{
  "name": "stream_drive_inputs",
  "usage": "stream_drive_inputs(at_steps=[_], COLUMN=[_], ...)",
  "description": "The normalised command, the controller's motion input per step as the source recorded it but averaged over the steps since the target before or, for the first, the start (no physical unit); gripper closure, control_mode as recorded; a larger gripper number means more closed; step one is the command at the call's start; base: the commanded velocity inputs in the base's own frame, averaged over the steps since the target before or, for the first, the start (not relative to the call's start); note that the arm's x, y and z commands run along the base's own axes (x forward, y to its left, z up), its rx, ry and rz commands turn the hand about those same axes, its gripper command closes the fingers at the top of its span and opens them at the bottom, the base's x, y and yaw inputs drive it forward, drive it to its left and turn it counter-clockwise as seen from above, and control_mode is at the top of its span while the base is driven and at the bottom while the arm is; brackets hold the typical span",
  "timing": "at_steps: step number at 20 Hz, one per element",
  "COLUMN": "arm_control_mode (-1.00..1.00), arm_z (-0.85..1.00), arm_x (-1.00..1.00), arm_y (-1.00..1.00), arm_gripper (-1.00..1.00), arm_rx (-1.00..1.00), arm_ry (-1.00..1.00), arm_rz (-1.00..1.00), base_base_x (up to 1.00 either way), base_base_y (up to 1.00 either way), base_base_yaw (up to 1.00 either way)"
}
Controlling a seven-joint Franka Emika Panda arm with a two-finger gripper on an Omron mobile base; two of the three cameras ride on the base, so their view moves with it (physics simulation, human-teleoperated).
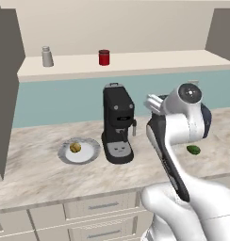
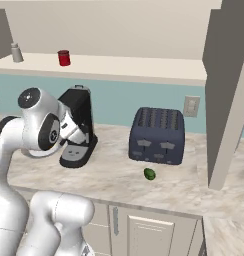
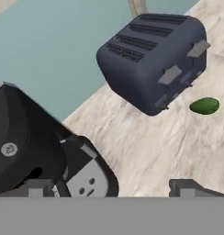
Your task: Pick the avocado and bread from the counter and place them on the plate. Then pick the jam from the cabinet and place it next to the plate. Lastly close the cabinet door.
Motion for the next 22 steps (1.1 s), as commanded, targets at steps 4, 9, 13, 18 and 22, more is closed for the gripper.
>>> stream_drive_inputs(at_steps=[4, 9, 13, 18, 22], arm_control_mode=[-1.00, -1.00, -1.00, -1.00, -1.00], arm_z=[0.00, -0.14, -0.35, -0.52, -0.56], arm_x=[-0.29, -0.14, 0.00, -0.02, 0.00], arm_y=[-1.00, -1.00, -0.74, -0.34, -0.04], arm_gripper=[-1.00, -1.00, -1.00, -1.00, -1.00], arm_rx=[0.19, 0.07, -0.02, -0.15, -0.28], arm_ry=[0.04, 0.05, 0.01, 0.07, 0.20], arm_rz=[-0.02, 0.00, 0.08, 0.26, 0.26], base_base_x=[0.00, 0.00, 0.00, 0.00, 0.00], base_base_y=[0.00, 0.00, 0.00, 0.00, 0.00], base_base_yaw=[0.00, 0.00, 0.00, 0.00, 0.00])
